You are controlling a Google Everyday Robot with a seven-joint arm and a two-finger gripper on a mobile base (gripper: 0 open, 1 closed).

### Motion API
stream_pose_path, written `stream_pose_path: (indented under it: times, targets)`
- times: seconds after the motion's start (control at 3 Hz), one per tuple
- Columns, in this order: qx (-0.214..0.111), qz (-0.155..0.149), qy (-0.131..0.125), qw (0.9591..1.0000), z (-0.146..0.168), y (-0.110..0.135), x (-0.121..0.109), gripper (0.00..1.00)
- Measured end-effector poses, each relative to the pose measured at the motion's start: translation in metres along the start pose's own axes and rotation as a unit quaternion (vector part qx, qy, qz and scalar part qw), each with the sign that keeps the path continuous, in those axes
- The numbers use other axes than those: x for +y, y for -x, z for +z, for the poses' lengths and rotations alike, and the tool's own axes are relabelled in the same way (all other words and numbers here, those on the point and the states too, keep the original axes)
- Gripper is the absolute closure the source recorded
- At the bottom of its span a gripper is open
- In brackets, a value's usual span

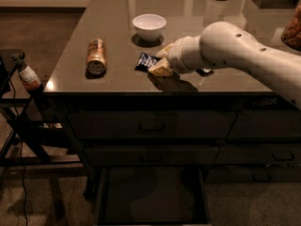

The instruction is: Pick rxbar blueberry from bottom drawer and place on counter

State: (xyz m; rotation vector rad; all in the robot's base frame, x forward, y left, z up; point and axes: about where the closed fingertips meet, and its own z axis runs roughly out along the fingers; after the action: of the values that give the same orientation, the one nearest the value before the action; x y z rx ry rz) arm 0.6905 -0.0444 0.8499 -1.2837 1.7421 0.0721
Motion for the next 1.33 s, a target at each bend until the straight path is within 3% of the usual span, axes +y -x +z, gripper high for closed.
stream_pose_path:
  times: [1.0,1.33]
  targets:
    - [0.000,0.000,0.000,1.0000,0.0001,0.0001,0.0001,0.11]
    - [0.000,0.000,0.000,1.0000,0.0001,0.0001,0.0002,0.00]
